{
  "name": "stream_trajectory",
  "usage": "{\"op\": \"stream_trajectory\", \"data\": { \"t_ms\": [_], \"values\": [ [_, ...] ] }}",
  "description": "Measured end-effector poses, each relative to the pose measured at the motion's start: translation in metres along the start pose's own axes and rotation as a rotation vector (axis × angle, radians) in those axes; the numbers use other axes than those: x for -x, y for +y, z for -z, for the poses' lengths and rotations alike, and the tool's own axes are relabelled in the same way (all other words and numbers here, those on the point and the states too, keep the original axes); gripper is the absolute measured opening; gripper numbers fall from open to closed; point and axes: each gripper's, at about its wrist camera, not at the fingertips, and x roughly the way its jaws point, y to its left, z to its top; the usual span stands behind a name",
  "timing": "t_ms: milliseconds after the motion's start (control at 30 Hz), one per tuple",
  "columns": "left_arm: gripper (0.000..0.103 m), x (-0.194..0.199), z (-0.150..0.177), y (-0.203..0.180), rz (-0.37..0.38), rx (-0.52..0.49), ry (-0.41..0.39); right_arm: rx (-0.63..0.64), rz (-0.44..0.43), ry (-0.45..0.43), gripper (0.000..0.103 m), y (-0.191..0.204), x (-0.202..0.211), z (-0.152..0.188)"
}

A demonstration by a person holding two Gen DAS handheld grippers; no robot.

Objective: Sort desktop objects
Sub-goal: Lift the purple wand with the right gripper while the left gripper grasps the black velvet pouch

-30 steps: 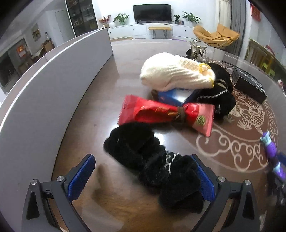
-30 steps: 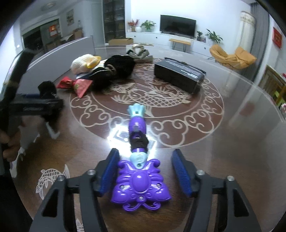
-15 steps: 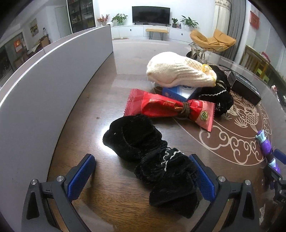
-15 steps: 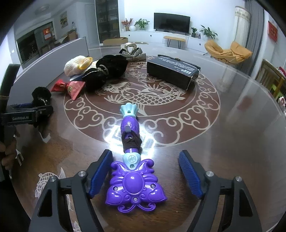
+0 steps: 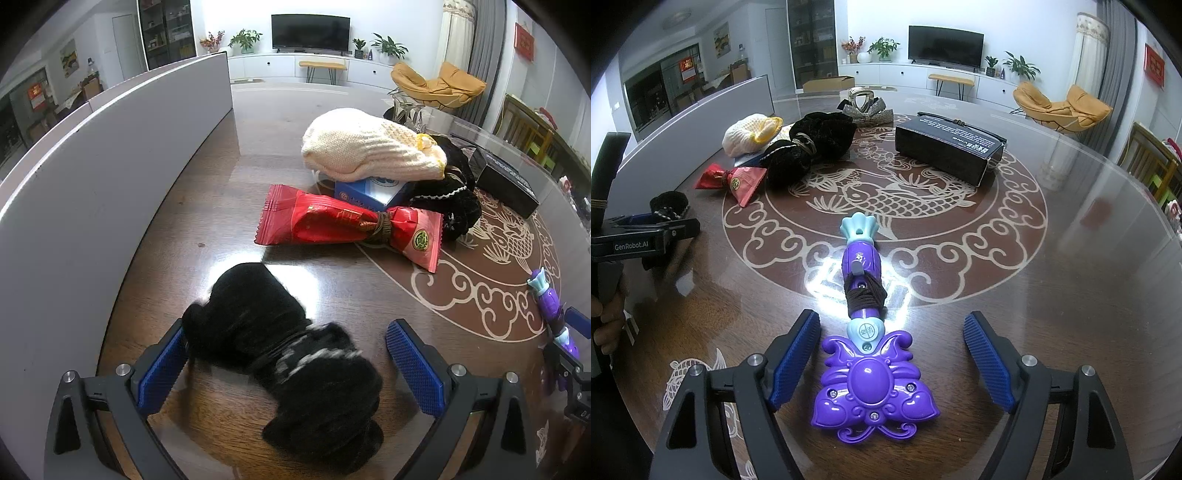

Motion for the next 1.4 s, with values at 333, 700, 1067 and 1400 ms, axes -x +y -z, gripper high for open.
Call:
{"op": "stream_trajectory", "data": {
  "t_ms": [333, 700, 1067, 1400],
  "values": [
    [0.103, 0.000, 0.000, 0.003, 0.016, -0.026, 0.010, 0.000, 0.000, 0.000, 0.081, 0.000, 0.000, 0.000],
    [0.103, 0.012, 0.012, 0.022, 0.002, 0.012, 0.059, -0.001, 0.000, 0.000, 0.081, 0.000, 0.000, 0.000],
    [0.035, 0.015, 0.004, -0.004, 0.015, -0.039, -0.002, 0.001, -0.074, 0.008, 0.064, -0.005, 0.000, -0.006],
    [0.035, 0.068, 0.019, 0.006, 0.131, 0.005, -0.058, 0.166, -0.125, 0.047, 0.022, 0.022, 0.016, -0.027]
  ]
}}
